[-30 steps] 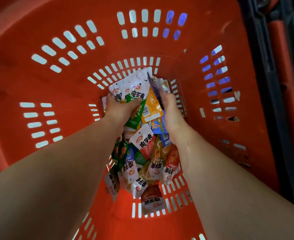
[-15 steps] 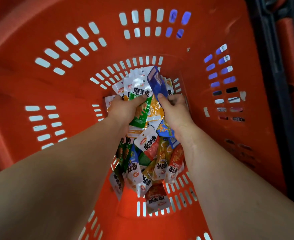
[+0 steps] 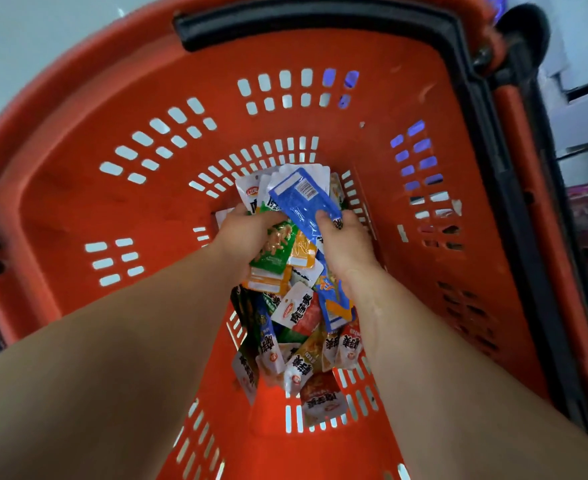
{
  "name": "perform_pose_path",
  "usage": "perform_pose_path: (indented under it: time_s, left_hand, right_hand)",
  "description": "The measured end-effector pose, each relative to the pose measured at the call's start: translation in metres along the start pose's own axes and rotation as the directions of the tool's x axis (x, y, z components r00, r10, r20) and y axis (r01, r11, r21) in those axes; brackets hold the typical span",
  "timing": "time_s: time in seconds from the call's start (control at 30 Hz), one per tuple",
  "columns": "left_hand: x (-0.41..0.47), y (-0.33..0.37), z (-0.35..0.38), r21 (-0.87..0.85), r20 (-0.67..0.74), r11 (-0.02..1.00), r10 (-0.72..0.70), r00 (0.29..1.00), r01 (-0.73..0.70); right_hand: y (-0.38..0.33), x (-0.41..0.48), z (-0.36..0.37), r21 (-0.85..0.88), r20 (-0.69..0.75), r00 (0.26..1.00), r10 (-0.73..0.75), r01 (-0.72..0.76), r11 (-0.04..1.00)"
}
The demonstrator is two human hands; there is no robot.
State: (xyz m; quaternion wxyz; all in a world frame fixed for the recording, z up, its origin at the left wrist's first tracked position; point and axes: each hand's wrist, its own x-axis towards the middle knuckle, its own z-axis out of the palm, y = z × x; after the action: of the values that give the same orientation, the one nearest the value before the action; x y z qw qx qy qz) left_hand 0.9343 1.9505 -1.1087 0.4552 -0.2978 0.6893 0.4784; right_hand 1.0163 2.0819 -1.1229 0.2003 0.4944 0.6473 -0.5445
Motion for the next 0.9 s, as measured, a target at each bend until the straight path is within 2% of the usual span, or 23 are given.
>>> perform_pose_path:
  time_s: [0.13,0.23,0.3,0.4,0.57,0.67,0.9]
  left_hand:
    - [0.003,-0.011,0.001,-0.093,0.036,0.995,-0.031,0.999,0.035]
    - [-0.005,-0.016,0.01,-0.155,0.135,0.984,-0.066,0.989,0.087]
    - [-0.006,-0.021,0.016,-0.157,0.202,0.987,-0.013,0.979,0.046]
    - [-0.004,-0.028,0.018,-0.137,0.15,0.99,0.061,0.987,-0.041]
    - [-0.018,-0.021,0.025,-0.202,0.116,0.973,0.141,0.983,-0.116]
    - [-0.032,-0.015,0.021,-0.235,0.114,0.964,0.151,0.982,-0.121]
    - [-0.078,-0.004,0.01,-0.289,0.161,0.952,0.154,0.975,-0.102]
  right_hand:
    - [0.012,-0.002,0.005,0.024,-0.039,0.999,-0.014,0.015,1.0]
    - [0.019,-0.004,0.014,-0.061,-0.038,0.999,-0.002,0.0,0.998]
    - [0.019,-0.008,0.015,-0.12,-0.014,1.0,0.022,-0.024,0.992]
    - [0.018,-0.014,0.012,-0.135,0.029,0.999,0.018,-0.013,0.991]
    - [0.007,-0.031,-0.001,0.111,0.056,0.995,-0.078,0.071,0.991]
    - [-0.004,-0.051,-0.006,0.148,0.059,0.989,-0.134,0.124,0.981]
    - [-0.012,-0.091,-0.017,0.284,0.207,0.968,-0.139,0.076,0.956]
